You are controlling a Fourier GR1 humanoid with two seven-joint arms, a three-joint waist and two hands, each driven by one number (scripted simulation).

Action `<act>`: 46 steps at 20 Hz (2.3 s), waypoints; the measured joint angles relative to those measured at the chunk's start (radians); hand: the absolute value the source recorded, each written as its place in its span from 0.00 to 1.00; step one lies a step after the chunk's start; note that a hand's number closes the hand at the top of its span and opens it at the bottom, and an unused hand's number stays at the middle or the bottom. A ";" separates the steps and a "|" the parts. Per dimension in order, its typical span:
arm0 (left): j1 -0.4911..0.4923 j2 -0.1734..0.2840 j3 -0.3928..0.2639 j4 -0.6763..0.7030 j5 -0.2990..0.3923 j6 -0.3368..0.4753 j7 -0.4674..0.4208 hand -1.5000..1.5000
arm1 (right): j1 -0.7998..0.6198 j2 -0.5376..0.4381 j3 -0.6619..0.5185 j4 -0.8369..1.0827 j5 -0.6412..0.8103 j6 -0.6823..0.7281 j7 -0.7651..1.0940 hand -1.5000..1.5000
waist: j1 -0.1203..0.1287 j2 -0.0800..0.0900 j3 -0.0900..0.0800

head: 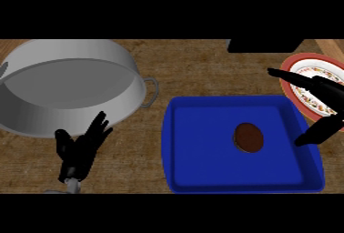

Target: Pick the cupcake from the tray and place it in the plate

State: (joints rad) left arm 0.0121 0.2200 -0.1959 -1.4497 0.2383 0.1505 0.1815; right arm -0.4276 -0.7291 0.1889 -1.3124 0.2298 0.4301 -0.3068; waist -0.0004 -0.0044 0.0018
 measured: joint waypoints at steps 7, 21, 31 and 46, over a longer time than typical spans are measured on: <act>-0.007 -0.009 0.033 0.026 -0.002 -0.034 -0.022 0.50 | 0.067 0.071 0.030 -0.136 0.094 -0.001 0.154 0.00 | 0.000 -0.001 0.002; -0.004 -0.052 0.056 -0.003 -0.061 -0.037 0.027 0.50 | 0.174 0.199 0.028 -0.201 0.281 0.036 0.187 0.00 | 0.002 0.002 0.001; -0.013 -0.062 0.098 0.020 -0.069 -0.083 0.010 0.50 | 0.165 0.289 0.035 -0.138 0.458 -0.012 0.193 0.00 | 0.003 0.001 0.002; 0.009 -0.093 0.107 -0.013 -0.107 -0.096 0.028 0.50 | 0.118 0.344 0.080 0.040 0.674 -0.093 0.035 1.00 | 0.004 -0.001 -0.002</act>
State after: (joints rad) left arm 0.0215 0.1270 -0.0885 -1.4627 0.1312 0.0547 0.2097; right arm -0.3093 -0.3855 0.2687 -1.2729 0.9039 0.3374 -0.2723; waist 0.0035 -0.0056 -0.0004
